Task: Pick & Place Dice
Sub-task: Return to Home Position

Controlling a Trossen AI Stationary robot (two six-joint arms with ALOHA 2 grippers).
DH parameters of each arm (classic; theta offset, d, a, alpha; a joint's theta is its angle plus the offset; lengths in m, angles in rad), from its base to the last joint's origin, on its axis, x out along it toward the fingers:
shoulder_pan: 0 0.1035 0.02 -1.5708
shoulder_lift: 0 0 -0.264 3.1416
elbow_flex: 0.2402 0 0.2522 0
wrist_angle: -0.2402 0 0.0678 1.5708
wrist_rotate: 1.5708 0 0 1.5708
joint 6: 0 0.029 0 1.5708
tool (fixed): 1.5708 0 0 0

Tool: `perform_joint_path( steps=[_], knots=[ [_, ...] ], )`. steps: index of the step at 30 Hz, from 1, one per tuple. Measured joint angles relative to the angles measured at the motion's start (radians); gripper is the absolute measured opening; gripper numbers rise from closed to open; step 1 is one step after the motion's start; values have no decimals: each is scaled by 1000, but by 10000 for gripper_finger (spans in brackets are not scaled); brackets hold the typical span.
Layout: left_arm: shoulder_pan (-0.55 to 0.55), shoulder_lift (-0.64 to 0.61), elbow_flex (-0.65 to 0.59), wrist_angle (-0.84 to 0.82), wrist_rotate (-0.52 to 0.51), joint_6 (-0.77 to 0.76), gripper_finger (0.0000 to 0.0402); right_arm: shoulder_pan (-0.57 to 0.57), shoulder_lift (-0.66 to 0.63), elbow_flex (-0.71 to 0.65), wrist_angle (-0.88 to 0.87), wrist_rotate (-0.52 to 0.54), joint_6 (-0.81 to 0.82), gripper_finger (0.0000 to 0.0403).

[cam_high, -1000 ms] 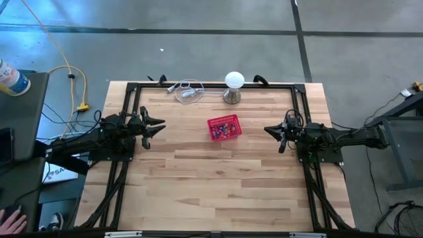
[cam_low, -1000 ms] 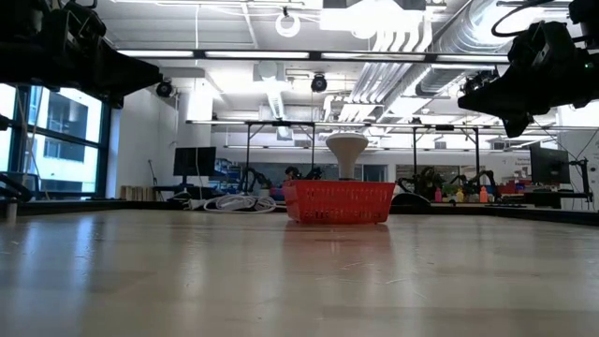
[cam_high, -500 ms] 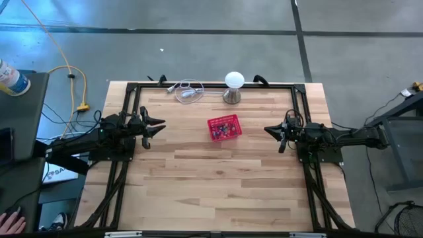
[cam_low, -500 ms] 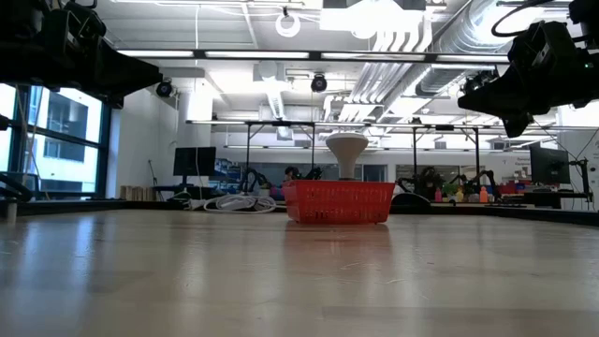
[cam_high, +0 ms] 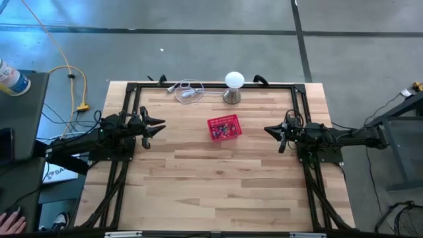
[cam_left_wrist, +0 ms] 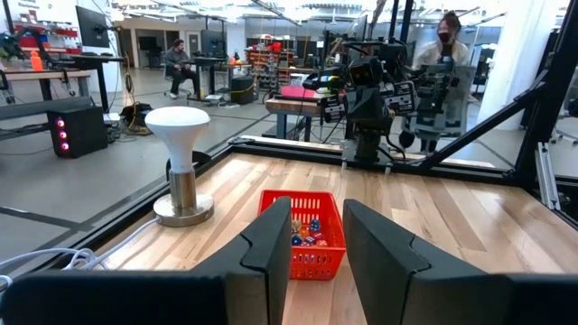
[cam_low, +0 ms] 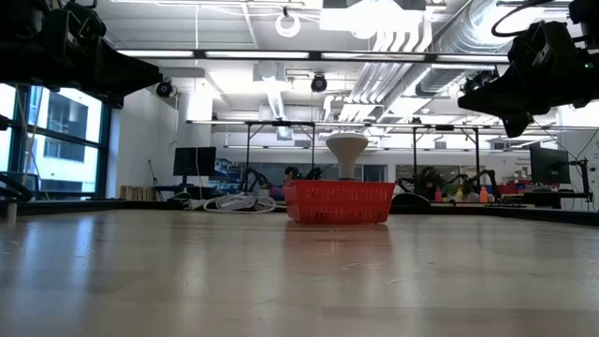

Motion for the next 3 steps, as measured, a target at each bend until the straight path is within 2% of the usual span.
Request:
perform_joint_path(
  steps=[3],
  knots=[
    [0, 0, 0, 0, 0, 0, 98, 0, 0, 0, 0, 0, 0, 2]
  ],
)
